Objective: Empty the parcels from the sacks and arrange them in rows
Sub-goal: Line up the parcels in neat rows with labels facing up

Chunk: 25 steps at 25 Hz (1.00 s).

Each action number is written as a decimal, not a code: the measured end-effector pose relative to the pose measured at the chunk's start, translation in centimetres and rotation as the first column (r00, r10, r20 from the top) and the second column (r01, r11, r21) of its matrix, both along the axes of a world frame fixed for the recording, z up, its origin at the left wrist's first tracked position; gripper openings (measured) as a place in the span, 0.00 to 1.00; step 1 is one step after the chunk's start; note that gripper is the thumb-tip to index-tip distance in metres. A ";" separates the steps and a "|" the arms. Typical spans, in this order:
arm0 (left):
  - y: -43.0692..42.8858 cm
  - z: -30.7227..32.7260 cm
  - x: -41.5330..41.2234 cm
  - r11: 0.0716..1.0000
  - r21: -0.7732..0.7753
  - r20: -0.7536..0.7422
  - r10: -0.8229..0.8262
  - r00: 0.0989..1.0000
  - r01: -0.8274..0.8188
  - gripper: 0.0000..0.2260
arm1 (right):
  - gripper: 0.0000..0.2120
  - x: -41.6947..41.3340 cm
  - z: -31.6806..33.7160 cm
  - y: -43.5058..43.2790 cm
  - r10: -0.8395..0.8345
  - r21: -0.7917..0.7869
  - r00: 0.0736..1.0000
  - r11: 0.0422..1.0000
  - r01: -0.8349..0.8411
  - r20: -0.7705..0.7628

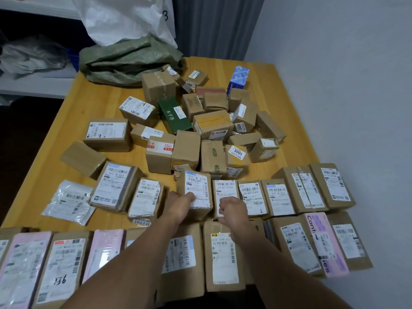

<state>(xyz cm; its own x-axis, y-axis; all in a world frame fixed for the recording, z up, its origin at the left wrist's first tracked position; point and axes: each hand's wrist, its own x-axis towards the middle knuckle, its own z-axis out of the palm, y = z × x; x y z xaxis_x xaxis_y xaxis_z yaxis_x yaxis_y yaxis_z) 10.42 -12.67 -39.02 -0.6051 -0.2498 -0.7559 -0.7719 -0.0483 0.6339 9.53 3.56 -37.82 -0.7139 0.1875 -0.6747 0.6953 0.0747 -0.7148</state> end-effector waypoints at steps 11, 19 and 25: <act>2.2 -3.6 -1.7 0.950 -0.227 0.076 -0.203 0.976 0.216 0.18 | 0.14 -1.3 -2.4 1.6 0.242 0.115 0.970 0.963 -0.245 0.037; 3.5 -3.8 -1.7 0.932 -0.282 0.098 -0.209 0.973 0.228 0.22 | 0.16 -1.9 -3.2 2.9 0.345 0.168 0.938 0.924 -0.344 0.028; 2.9 -3.0 -2.3 0.958 -0.248 0.107 -0.120 0.987 0.144 0.24 | 0.13 -2.6 -2.9 2.3 0.357 0.167 0.934 0.920 -0.354 0.010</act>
